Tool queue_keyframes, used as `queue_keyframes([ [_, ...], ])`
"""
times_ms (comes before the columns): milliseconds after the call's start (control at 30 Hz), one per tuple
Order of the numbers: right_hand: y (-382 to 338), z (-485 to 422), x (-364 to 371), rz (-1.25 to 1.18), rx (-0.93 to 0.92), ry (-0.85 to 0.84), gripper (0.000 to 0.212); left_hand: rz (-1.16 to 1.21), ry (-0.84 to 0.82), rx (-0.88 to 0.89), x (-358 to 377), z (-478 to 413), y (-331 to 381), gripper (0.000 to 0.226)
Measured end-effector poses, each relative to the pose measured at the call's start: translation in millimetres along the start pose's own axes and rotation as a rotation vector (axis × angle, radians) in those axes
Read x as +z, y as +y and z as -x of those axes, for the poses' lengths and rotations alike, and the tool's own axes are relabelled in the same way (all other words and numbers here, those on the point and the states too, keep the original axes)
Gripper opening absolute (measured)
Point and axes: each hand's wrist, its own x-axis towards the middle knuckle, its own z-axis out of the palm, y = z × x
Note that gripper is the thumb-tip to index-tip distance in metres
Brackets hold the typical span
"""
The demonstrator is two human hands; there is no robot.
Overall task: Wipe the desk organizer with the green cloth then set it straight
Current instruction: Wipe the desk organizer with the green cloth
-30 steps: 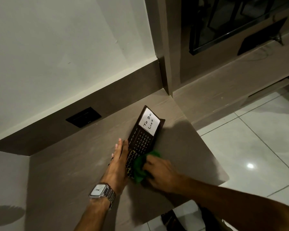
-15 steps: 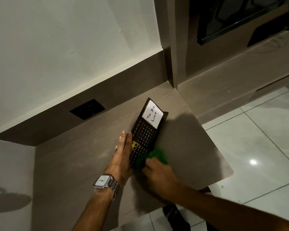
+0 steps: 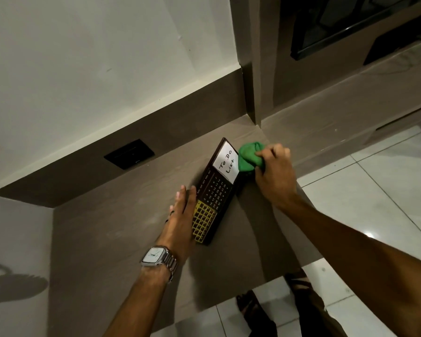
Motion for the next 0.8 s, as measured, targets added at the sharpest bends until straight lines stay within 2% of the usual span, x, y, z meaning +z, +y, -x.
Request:
queue_keyframes([
  [67,-2.8,1.1,2.6,-0.023,0.031,0.01,0.037,0.01,-0.006,-0.016,1.7,-2.3,-1.3,0.134],
  [133,-13.6,27.5,13.4,-0.093,0.001,-0.092,0.044,0.031,-0.017,-0.039,3.2,-4.3,-2.2,0.122],
  [233,-34.8,94.0,31.7,-0.087,-0.267,-0.309,0.045,0.038,-0.029,-0.038,4.4,-7.2,-3.1,0.111],
  [300,-35.5,120.8,36.2,-0.059,-0.483,-0.402,0.042,0.091,-0.026,-0.026,2.3,-5.8,-2.1,0.124],
  [367,-24.2,110.1,34.8,-0.02,-0.646,-0.413,0.042,0.044,0.004,0.012,-1.8,-1.2,-0.2,0.137],
  [433,-7.1,78.9,30.7,0.056,-0.706,-0.37,0.042,0.083,0.044,0.043,-5.8,2.9,4.4,0.131],
  [533,16.4,18.4,21.0,0.157,-0.533,-0.257,0.045,0.223,0.086,0.096,-10.2,2.7,13.8,0.087],
  [567,20.1,3.3,18.2,0.177,-0.452,-0.233,0.046,0.205,0.094,0.108,-10.0,3.1,15.6,0.083],
  [633,19.0,-10.0,19.9,0.184,-0.325,-0.179,0.045,0.25,0.087,0.099,-10.7,5.4,15.6,0.086],
  [700,7.7,-1.1,24.3,0.068,-0.226,-0.185,0.038,0.232,0.053,0.095,-11.0,8.1,9.0,0.104],
  [733,1.7,11.2,27.9,0.006,-0.211,-0.207,0.037,0.173,0.044,0.111,-10.3,8.9,5.6,0.116],
  [800,-9.9,42.1,36.4,-0.006,-0.286,-0.219,0.043,0.122,0.035,0.117,-10.0,9.9,3.5,0.124],
])
